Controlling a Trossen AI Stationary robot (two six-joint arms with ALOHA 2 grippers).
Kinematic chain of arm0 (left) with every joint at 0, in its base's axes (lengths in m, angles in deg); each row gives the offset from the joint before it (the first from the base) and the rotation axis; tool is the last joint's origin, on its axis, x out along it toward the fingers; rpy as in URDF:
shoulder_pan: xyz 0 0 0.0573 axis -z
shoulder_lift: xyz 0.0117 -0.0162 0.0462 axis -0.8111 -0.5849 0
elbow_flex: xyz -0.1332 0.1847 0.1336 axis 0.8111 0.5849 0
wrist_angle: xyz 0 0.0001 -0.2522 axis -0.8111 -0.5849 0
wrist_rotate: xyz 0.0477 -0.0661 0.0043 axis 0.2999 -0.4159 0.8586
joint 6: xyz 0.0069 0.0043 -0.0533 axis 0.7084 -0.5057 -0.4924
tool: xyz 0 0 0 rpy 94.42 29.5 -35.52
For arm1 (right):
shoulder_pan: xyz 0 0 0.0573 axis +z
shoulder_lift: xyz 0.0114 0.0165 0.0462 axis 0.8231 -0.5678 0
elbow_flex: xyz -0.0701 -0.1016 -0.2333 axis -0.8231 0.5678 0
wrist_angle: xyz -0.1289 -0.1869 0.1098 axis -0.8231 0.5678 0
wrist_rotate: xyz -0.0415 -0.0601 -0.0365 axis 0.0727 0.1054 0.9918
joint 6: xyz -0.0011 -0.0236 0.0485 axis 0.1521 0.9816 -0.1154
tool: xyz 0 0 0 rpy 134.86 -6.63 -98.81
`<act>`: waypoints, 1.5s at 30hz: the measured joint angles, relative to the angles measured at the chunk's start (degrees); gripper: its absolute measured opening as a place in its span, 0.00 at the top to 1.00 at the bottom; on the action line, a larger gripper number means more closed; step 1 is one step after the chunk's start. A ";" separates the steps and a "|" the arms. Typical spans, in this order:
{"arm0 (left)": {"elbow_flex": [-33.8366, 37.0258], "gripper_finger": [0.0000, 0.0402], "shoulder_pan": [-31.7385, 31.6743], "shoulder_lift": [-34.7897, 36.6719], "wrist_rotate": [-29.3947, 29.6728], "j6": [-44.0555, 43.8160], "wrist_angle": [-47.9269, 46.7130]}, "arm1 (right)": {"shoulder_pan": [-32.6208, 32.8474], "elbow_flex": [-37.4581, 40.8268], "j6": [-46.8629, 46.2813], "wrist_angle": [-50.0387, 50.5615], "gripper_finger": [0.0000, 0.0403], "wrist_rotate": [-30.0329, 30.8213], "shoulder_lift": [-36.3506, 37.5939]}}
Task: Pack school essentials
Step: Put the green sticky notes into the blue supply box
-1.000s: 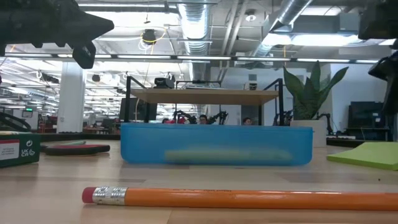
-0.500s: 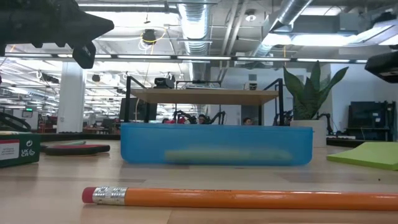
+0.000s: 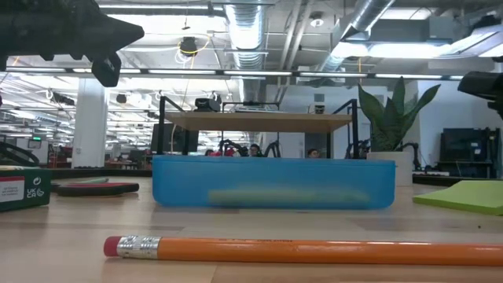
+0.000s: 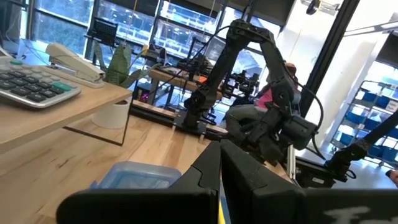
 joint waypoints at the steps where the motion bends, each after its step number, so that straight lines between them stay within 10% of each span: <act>1: 0.00 1.00 0.00 -0.01 0.00 0.00 0.00 | -0.23 -0.05 -0.06 -0.02 0.38 0.19 -0.42; 26: 0.00 1.00 0.00 -0.01 -0.02 -0.02 0.11 | -2.37 0.79 2.26 2.93 0.97 3.80 -0.66; 45: 0.00 1.00 0.02 0.01 -0.02 -0.38 0.15 | -2.85 -11.81 -6.00 18.35 0.99 10.67 -0.49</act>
